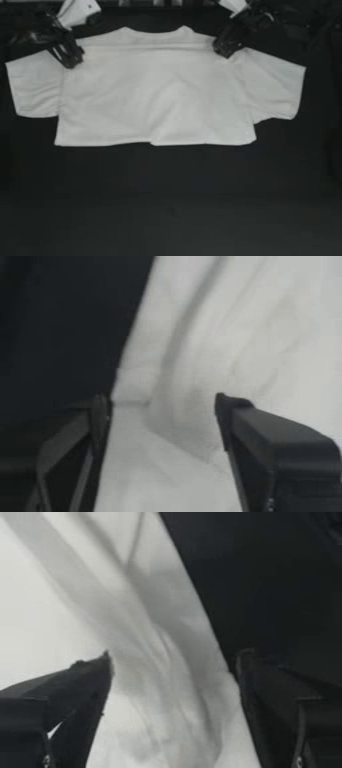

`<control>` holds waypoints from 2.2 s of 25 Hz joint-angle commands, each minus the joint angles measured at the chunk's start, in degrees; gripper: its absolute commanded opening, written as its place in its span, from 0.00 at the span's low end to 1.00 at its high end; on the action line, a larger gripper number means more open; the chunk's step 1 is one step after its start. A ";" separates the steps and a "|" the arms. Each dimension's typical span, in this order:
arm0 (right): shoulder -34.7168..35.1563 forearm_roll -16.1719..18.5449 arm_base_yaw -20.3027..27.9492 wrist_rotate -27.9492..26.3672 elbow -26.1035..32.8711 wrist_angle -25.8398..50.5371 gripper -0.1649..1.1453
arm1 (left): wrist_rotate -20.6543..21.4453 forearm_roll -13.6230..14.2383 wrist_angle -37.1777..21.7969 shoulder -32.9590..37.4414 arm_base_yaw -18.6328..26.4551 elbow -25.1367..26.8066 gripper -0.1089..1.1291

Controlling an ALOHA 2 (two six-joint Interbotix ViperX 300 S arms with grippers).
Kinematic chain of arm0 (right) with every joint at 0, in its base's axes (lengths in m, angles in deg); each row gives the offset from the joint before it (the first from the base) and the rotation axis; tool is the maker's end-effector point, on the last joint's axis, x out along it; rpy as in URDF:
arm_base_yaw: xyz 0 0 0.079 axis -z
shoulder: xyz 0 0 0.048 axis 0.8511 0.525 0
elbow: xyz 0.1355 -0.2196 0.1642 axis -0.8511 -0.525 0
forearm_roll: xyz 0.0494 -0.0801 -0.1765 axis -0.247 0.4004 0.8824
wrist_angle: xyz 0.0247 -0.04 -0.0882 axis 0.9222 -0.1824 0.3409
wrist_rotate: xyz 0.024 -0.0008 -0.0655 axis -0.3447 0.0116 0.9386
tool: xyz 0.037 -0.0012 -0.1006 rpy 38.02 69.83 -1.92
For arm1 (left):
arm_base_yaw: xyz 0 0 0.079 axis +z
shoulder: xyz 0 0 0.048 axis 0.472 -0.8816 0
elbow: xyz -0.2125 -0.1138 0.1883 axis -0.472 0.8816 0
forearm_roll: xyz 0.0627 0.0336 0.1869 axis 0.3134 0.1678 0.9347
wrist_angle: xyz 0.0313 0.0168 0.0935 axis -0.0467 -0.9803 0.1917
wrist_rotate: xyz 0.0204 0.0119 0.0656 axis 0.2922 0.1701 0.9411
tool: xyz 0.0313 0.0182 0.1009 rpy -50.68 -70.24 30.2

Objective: Fold shirt

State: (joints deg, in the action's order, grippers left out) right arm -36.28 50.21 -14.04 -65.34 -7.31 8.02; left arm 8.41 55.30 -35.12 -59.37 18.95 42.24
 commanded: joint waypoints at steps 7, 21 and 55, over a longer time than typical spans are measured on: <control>-11.60 -3.69 -1.05 -1.76 -0.35 8.35 0.88 | -1.58 -6.15 -6.86 11.78 -1.67 -0.70 0.85; -26.28 1.23 -4.31 -23.64 -14.15 11.78 0.87 | -21.09 -7.03 -10.90 23.29 -3.52 9.49 0.85; -25.49 8.53 -5.27 -41.75 -24.70 10.72 0.87 | -36.83 -4.04 0.26 9.93 0.88 19.60 0.84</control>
State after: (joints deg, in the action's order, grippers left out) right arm -61.07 58.56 -19.31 -107.26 -32.44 19.09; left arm -28.16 51.17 -35.91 -49.96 19.21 62.10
